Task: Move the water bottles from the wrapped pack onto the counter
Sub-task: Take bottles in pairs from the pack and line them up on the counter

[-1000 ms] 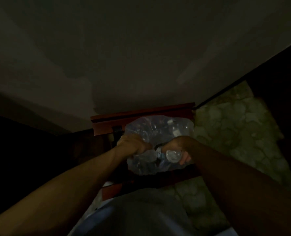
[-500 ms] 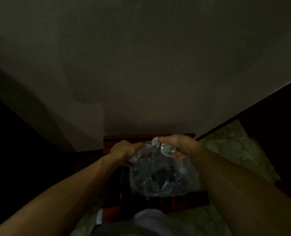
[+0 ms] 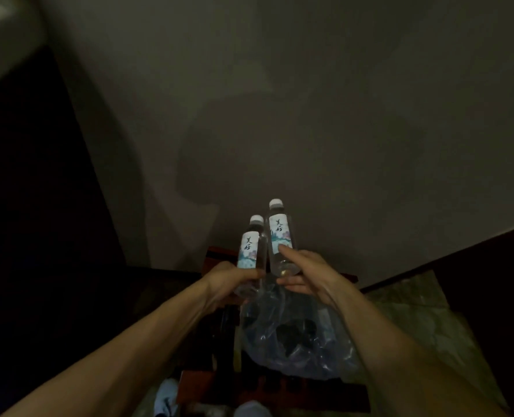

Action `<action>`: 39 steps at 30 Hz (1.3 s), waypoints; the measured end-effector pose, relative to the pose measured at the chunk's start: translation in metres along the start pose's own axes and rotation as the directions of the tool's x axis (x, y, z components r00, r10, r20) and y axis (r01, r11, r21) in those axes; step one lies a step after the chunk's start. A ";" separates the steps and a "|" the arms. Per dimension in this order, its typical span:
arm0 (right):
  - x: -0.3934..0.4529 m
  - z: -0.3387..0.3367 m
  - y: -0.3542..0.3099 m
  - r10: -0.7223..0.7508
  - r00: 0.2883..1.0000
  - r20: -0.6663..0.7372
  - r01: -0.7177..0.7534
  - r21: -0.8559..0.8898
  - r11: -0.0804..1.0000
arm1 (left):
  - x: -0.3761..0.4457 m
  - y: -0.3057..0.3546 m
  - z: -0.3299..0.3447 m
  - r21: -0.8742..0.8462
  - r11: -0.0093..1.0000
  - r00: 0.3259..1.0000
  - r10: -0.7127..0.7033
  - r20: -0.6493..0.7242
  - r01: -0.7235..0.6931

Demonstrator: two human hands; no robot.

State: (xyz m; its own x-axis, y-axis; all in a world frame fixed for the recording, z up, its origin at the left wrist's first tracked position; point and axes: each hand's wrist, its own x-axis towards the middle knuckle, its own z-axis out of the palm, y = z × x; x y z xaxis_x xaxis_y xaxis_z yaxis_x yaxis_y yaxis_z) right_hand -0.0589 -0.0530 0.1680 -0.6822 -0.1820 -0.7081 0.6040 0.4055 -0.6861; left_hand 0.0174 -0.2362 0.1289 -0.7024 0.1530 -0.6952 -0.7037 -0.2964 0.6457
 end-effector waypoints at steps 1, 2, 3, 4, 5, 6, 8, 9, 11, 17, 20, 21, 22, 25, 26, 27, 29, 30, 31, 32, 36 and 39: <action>-0.003 0.004 -0.002 -0.041 0.999 0.023 0.040 0.020 0.999 | -0.007 0.001 -0.001 0.000 0.999 0.999 0.040 -0.008 -0.040; -0.007 0.008 -0.005 -0.082 0.996 0.044 0.081 0.033 0.996 | -0.014 0.002 -0.002 -0.011 0.996 0.996 0.085 -0.032 -0.085; -0.011 0.013 -0.007 -0.122 0.990 0.067 0.119 0.044 0.992 | -0.019 0.004 -0.004 -0.009 0.990 0.988 0.137 -0.070 -0.138; -0.015 0.017 -0.010 -0.159 0.983 0.088 0.154 0.058 0.986 | -0.026 0.006 -0.006 0.006 0.982 0.975 0.191 -0.112 -0.191; -0.020 0.021 -0.013 -0.193 0.975 0.107 0.186 0.075 0.980 | -0.033 0.008 -0.008 0.037 0.969 0.957 0.248 -0.148 -0.246; -0.026 0.024 -0.016 -0.225 0.966 0.126 0.215 0.093 0.972 | -0.042 0.010 -0.010 0.066 0.952 0.935 0.307 -0.177 -0.300; -0.037 0.031 -0.021 -0.290 0.943 0.164 0.273 0.121 0.954 | -0.057 0.014 -0.013 0.105 0.912 0.886 0.409 -0.218 -0.395; -0.044 0.034 -0.022 -0.320 0.931 0.176 0.301 0.124 0.945 | -0.065 0.016 -0.014 0.117 0.889 0.859 0.458 -0.228 -0.443; -0.057 0.040 -0.025 -0.378 0.905 0.195 0.362 0.114 0.925 | -0.080 0.019 -0.015 0.137 0.838 0.809 0.545 -0.219 -0.528; -0.106 0.056 -0.032 -0.547 0.821 0.162 0.521 0.180 0.835 | -0.139 0.030 0.001 0.171 0.661 0.645 0.750 -0.148 -0.730; -0.128 0.064 -0.040 -0.614 0.772 0.164 0.584 0.197 0.787 | -0.169 0.036 0.006 0.192 0.596 0.579 0.803 -0.142 -0.779; -0.136 0.067 -0.043 -0.634 0.757 0.161 0.602 0.206 0.771 | -0.180 0.038 0.007 0.201 0.584 0.565 0.812 -0.147 -0.787; -0.143 0.071 -0.047 -0.654 0.740 0.160 0.620 0.217 0.754 | -0.190 0.040 0.007 0.207 0.573 0.553 0.819 -0.153 -0.793; -0.164 0.082 -0.061 -0.703 0.691 0.168 0.665 0.232 0.710 | -0.221 0.050 0.008 0.228 0.535 0.510 0.845 -0.163 -0.814; -0.170 0.085 -0.066 -0.716 0.677 0.171 0.679 0.231 0.697 | -0.230 0.053 0.007 0.230 0.518 0.493 0.855 -0.162 -0.824; -0.175 0.090 -0.072 -0.729 0.662 0.171 0.693 0.230 0.683 | -0.240 0.057 0.005 0.228 0.499 0.474 0.866 -0.155 -0.836; -0.185 0.101 -0.083 -0.755 0.633 0.171 0.720 0.226 0.655 | -0.257 0.062 0.000 0.225 0.468 0.447 0.883 -0.140 -0.855; -0.190 0.108 -0.089 -0.766 0.619 0.170 0.733 0.225 0.642 | -0.266 0.065 -0.005 0.227 0.457 0.436 0.889 -0.136 -0.860; -0.194 0.115 -0.095 -0.776 0.608 0.168 0.743 0.224 0.630 | -0.274 0.069 -0.010 0.233 0.447 0.426 0.894 -0.138 -0.864; -0.198 0.122 -0.100 -0.785 0.596 0.166 0.753 0.222 0.619 | -0.282 0.073 -0.017 0.242 0.440 0.416 0.897 -0.147 -0.864; -0.212 0.171 -0.124 -0.813 0.561 0.156 0.786 0.209 0.582 | -0.314 0.088 -0.060 0.330 0.409 0.366 0.912 -0.186 -0.851; -0.219 0.224 -0.143 -0.825 0.544 0.155 0.798 0.210 0.565 | -0.338 0.096 -0.106 0.402 0.387 0.332 0.922 -0.201 -0.830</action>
State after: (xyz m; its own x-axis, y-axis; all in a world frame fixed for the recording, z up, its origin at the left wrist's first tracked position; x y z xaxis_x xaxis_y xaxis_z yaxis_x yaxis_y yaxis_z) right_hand 0.0966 -0.2719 0.3835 -0.8054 -0.5720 0.1554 -0.1167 -0.1040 -0.9877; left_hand 0.1982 -0.4167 0.3920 -0.8602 -0.4118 0.3008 0.2676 0.1377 0.9536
